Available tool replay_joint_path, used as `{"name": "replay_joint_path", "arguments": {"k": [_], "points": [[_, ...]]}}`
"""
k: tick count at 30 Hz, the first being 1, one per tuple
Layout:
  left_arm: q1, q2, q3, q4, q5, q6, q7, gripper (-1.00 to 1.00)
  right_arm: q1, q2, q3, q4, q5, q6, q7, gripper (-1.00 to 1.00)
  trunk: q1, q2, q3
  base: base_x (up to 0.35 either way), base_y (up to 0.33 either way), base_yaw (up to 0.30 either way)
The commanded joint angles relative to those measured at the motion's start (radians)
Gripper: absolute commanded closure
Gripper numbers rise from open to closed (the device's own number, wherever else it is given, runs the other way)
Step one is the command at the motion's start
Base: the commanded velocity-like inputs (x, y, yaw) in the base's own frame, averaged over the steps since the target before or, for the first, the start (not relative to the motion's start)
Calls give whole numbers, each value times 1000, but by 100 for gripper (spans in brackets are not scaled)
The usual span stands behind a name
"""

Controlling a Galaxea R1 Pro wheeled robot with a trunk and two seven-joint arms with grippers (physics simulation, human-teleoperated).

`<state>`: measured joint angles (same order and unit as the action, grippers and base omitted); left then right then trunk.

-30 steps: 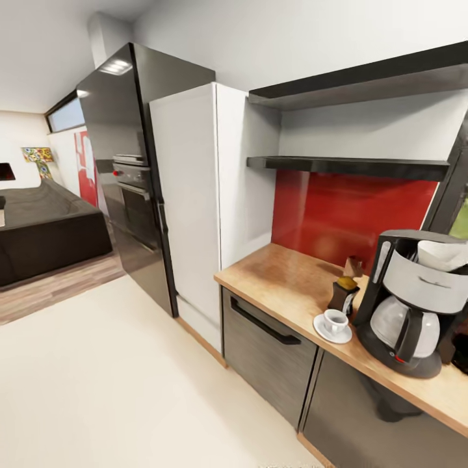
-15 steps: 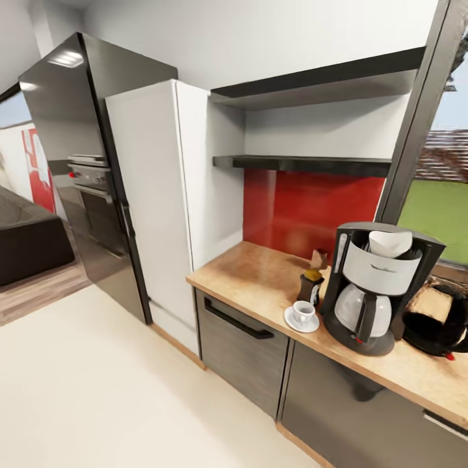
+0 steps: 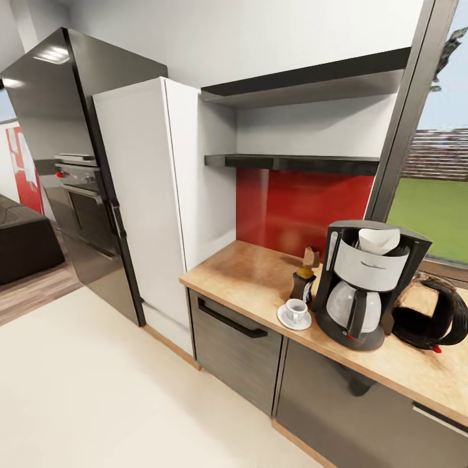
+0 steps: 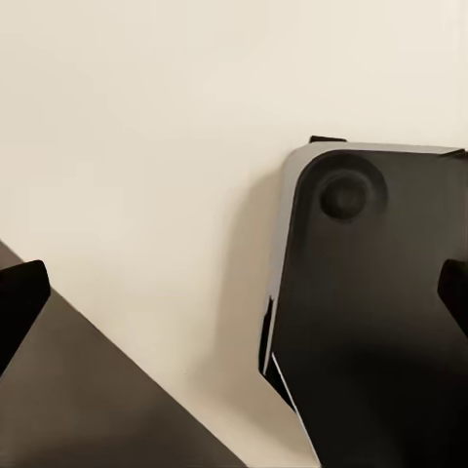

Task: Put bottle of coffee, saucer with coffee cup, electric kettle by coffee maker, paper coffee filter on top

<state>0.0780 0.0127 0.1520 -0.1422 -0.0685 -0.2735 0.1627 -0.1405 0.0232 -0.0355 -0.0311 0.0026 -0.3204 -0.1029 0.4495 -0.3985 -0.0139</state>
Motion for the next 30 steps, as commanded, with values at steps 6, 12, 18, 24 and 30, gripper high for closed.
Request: {"name": "replay_joint_path", "arguments": {"k": [6,12,18,24,30], "points": [[0,0,6,-2,-8,-2,1,-100,-1,3,-4,2,-1,138,5,-100,1,-2,-1,0,0,0],[0,0,6,-2,-7,-2,2,-100,-1,9,-6,3,-2,170,8,-100,1,-2,-1,0,0,0],[0,0,6,-2,-7,-2,2,-100,-1,19,-6,5,-2,193,8,-100,1,-2,-1,0,0,0],[0,1,6,-2,-8,-2,2,-100,-1,32,-6,4,-3,260,8,-100,1,-2,-1,0,0,0],[0,1,6,-2,-8,-2,1,-100,-1,36,-6,4,-3,268,5,-100,1,-2,-1,0,0,0]]}}
